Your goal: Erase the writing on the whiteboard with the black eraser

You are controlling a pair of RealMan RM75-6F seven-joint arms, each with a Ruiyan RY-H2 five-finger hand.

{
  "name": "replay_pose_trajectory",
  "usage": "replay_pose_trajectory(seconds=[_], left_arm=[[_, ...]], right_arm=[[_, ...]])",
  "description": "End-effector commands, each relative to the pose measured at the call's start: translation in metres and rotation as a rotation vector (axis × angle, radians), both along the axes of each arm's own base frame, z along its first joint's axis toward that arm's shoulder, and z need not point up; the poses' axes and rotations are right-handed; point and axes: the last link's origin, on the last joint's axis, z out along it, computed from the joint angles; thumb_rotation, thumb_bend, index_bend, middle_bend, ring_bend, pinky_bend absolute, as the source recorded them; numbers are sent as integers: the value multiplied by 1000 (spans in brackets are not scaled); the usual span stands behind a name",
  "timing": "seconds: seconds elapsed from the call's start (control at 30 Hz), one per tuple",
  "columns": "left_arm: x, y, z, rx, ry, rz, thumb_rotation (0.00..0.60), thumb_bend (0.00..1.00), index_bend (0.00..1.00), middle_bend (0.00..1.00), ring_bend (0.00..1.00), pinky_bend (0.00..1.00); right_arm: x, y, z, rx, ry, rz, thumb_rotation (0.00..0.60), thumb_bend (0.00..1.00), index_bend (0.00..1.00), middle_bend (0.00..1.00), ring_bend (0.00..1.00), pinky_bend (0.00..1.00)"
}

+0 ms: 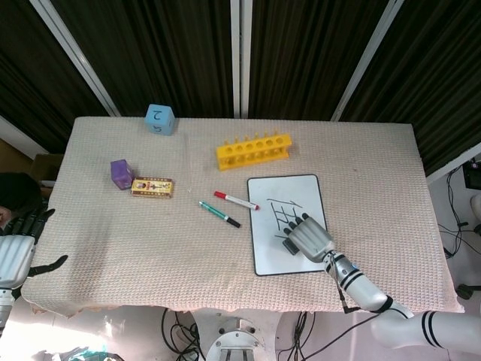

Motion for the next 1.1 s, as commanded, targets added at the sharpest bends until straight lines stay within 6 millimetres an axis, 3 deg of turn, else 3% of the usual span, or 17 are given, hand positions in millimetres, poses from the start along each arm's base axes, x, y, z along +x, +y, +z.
replay_pose_trajectory(seconds=[0.03,0.7,1.1], left_arm=[[-1,0,0,0,1,3,463,135,109,93,98,171],[-7,-2,11,13,-16,6,467,135,109,93,98,171],[-7,-3,18,21,-32,3,466,135,109,93,98,171]], right_arm=[[4,-5,-4,-24,-14,6,600,377,968,737,605,668],[45,-27,-39,-79,-31,31,600,395,970,739,608,672],[46,-53,-29,-172,-27,-22,600,399,971,741,608,673]])
